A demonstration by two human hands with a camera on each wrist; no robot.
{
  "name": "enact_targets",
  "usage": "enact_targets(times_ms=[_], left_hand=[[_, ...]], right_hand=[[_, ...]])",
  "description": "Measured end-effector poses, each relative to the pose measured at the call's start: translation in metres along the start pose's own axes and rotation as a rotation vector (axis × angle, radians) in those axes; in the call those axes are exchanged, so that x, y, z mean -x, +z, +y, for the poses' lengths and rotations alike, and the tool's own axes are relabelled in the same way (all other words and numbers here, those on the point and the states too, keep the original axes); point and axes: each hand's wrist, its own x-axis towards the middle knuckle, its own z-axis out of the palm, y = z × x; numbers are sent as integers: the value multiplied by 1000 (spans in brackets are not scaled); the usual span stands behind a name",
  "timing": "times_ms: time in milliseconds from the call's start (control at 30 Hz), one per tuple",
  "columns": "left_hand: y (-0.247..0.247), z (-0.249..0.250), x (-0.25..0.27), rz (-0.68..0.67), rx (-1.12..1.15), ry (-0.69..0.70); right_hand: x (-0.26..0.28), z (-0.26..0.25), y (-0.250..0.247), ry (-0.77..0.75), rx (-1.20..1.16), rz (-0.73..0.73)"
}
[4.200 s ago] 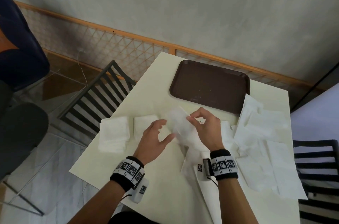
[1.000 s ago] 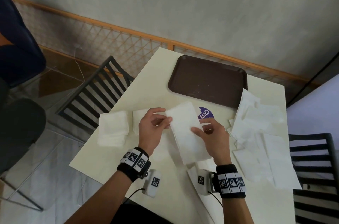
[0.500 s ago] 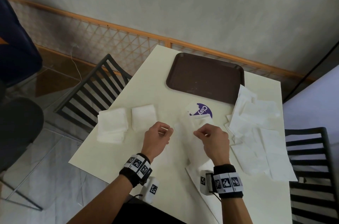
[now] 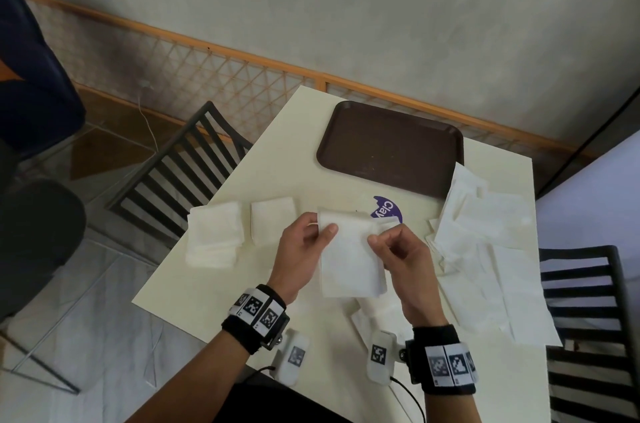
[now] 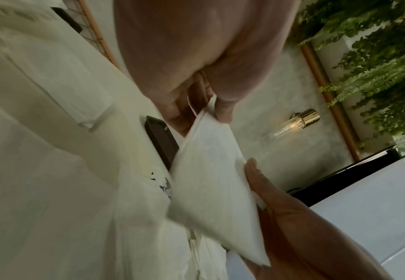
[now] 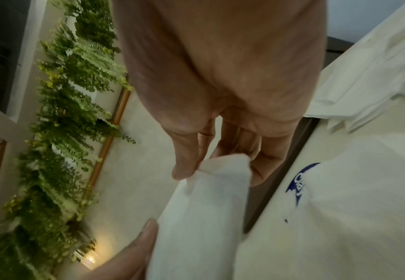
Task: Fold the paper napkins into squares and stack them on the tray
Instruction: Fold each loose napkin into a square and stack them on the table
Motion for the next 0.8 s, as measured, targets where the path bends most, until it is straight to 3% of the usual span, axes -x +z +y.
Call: enact_targets(times_ms=[233, 333, 800], left_hand=[[-13, -42, -9, 155, -276, -60], [-19, -60, -8, 175, -358, -61], [-45, -64, -11, 316, -139, -198]], right_hand=[[5, 49, 0, 210, 330, -6], [7, 67, 0, 287, 276, -39], [7, 77, 11, 308, 70, -202]])
